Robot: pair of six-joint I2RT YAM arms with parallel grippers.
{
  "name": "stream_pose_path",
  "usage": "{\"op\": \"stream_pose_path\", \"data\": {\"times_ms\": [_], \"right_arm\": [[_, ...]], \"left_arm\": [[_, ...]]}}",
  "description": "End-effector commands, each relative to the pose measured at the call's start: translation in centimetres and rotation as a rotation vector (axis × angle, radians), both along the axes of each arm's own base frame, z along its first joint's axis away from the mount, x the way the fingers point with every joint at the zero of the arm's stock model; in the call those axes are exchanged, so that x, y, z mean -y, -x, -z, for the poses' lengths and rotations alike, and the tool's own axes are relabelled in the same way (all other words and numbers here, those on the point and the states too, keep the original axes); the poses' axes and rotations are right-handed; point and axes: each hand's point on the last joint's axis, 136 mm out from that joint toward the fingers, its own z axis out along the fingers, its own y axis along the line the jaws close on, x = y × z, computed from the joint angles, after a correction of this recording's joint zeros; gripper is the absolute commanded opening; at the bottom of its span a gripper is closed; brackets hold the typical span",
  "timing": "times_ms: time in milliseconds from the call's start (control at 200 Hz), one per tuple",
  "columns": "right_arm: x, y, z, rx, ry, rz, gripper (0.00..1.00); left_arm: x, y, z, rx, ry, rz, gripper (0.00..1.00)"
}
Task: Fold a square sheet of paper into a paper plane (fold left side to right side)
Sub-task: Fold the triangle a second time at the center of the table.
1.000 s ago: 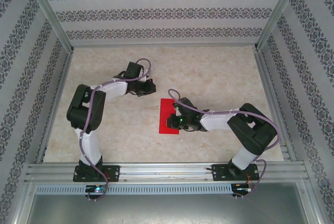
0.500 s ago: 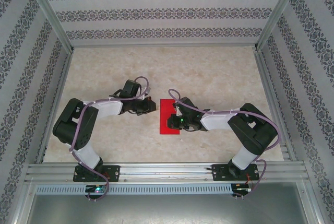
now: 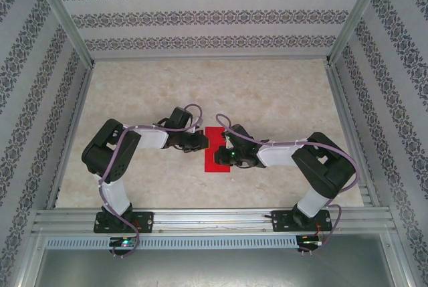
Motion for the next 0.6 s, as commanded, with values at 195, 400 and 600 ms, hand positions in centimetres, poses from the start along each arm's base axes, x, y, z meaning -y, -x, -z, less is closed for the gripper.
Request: {"op": "stream_pose_path", "data": {"times_ms": [195, 400, 600], "right_arm": [[3.1, 3.0, 3.8, -0.142, 0.163, -0.002, 0.04], [1.1, 0.8, 0.5, -0.065, 0.085, -0.012, 0.14], [1.0, -1.3, -3.8, 0.042, 0.016, 0.019, 0.27]], "left_arm": [[-0.8, 0.4, 2.0, 0.003, -0.089, 0.024, 0.01], [-1.5, 1.5, 3.0, -0.016, -0.110, 0.028, 0.00], [-1.9, 2.1, 3.6, -0.033, -0.118, 0.014, 0.00]]}}
